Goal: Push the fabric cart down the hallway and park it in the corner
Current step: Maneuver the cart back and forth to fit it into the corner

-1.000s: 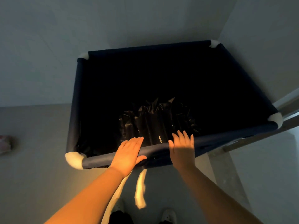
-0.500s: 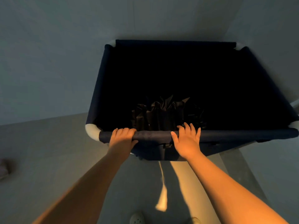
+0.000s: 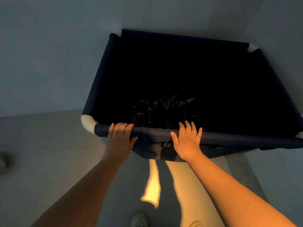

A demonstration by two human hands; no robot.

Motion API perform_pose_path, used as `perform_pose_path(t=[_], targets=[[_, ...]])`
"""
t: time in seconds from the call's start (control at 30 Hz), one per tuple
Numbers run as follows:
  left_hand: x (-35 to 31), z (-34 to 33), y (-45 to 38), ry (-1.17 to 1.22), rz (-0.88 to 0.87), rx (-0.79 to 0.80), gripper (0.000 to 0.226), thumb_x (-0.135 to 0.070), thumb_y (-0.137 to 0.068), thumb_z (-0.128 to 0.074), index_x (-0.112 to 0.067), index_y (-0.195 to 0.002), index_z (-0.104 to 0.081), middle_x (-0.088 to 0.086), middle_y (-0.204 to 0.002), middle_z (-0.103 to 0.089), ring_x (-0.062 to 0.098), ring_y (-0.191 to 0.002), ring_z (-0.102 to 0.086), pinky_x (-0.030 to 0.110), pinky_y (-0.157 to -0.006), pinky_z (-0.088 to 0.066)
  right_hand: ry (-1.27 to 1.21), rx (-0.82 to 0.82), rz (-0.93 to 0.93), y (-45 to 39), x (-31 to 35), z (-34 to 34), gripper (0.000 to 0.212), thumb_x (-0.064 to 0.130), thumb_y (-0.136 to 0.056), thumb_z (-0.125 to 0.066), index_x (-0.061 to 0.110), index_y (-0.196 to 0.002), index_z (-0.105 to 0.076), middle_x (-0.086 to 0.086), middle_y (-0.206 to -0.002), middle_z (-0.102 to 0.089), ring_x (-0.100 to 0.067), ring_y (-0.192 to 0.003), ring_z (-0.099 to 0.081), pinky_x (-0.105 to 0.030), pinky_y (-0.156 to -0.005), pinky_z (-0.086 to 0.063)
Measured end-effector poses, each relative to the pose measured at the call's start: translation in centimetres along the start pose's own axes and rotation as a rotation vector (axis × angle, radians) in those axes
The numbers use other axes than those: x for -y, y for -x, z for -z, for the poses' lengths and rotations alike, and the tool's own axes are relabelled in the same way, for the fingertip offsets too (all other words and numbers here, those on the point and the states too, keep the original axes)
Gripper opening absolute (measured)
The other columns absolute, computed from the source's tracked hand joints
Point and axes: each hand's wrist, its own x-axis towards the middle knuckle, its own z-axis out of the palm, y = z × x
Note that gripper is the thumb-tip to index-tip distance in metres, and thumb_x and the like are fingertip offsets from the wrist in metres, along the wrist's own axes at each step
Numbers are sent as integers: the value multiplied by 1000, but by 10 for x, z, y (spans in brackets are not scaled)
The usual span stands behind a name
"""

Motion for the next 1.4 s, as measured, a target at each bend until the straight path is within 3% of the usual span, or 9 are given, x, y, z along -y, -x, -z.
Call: perform_pose_path(t=[0.37,0.57,0.73,0.9,1.13,1.4], targets=[[-16,8,43,77,110,-90,42,-25,-91,-43,0,-123,-55,23,-122,-59,41,-119,-51,58,-104,-35,14,-24,99,24,-2,-5,60,48,-95,-21,19,-147,-12,-7,-158,-8,-27,-144,5,-48,-113,12],[-10,8,54,49,199,-31,42,-20,-86,-60,-4,-124,-53,19,-124,-58,38,-121,-48,55,-108,-29,10,-10,129,31,11,-8,60,48,-95,-22,19,-147,-13,-8,-158,-7,-28,-144,4,-49,-114,10],[-8,5,74,-21,224,-95,43,-19,-80,-67,-2,-119,-56,21,-118,-61,39,-116,-54,57,-104,-34,9,11,178,44,18,-9,60,48,-96,-21,20,-147,-11,-7,-158,-4,-28,-144,6,-50,-114,10],[-16,-1,98,-48,302,-119,47,-21,-82,-66,-3,-123,-52,20,-121,-58,39,-120,-49,57,-108,-29,19,42,250,57,14,-14,60,49,-95,-20,21,-148,-10,-7,-158,-2,-28,-144,9,-49,-113,13],[-63,-4,142,-55,421,-96,51,-30,-88,-57,-4,-130,-44,23,-131,-50,41,-127,-38,56,-111,-20,4,84,356,80,-21,-17,58,48,-95,-20,24,-147,-11,-4,-158,-4,-27,-144,9,-48,-113,14],[-145,-20,179,-41,562,-147,54,-31,-84,-62,-5,-128,-45,22,-129,-51,41,-127,-39,58,-108,-22,3,36,484,99,-87,-19,56,47,-94,-20,25,-146,-16,-3,-157,-12,-25,-145,2,-48,-114,9]])
